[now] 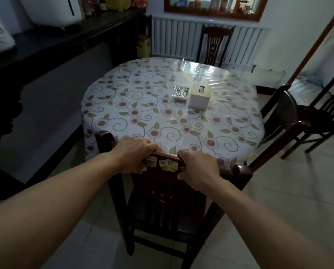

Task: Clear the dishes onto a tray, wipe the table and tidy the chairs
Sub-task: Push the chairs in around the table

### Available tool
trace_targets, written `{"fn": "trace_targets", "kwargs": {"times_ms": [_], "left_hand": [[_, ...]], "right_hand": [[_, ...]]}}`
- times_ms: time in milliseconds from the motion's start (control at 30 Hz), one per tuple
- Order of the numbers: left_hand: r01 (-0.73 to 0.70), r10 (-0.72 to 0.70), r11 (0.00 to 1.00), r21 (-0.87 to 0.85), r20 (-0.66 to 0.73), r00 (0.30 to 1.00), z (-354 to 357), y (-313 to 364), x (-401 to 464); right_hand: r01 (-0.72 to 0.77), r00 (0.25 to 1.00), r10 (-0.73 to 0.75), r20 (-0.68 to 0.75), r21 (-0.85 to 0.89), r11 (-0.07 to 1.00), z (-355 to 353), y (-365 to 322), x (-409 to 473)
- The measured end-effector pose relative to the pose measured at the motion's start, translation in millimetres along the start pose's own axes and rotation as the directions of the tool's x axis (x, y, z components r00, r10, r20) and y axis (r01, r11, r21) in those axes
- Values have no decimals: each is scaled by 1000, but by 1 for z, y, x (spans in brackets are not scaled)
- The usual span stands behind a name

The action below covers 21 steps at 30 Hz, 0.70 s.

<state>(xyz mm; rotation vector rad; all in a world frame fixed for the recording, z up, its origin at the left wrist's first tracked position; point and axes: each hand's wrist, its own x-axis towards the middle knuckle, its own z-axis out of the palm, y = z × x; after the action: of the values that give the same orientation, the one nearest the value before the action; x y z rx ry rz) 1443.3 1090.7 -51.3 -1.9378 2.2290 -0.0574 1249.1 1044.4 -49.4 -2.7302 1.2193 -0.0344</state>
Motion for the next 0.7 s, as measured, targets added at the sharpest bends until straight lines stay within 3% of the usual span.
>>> {"fn": "trace_targets", "kwargs": {"times_ms": [167, 367, 500, 700], "left_hand": [[89, -88, 996, 15, -36, 995, 14, -24, -7], [119, -123, 992, -44, -122, 985, 42, -37, -10], [87, -101, 993, -81, -188, 977, 64, -43, -13], [58, -60, 998, -13, -155, 986, 87, -53, -17]], "right_hand": [[41, 998, -40, 45, -23, 999, -2, -14, 30], [94, 996, -94, 3, -69, 993, 28, -24, 45], [111, 993, -113, -19, -78, 991, 54, -27, 49], [130, 991, -132, -28, -73, 989, 78, -36, 51]]}}
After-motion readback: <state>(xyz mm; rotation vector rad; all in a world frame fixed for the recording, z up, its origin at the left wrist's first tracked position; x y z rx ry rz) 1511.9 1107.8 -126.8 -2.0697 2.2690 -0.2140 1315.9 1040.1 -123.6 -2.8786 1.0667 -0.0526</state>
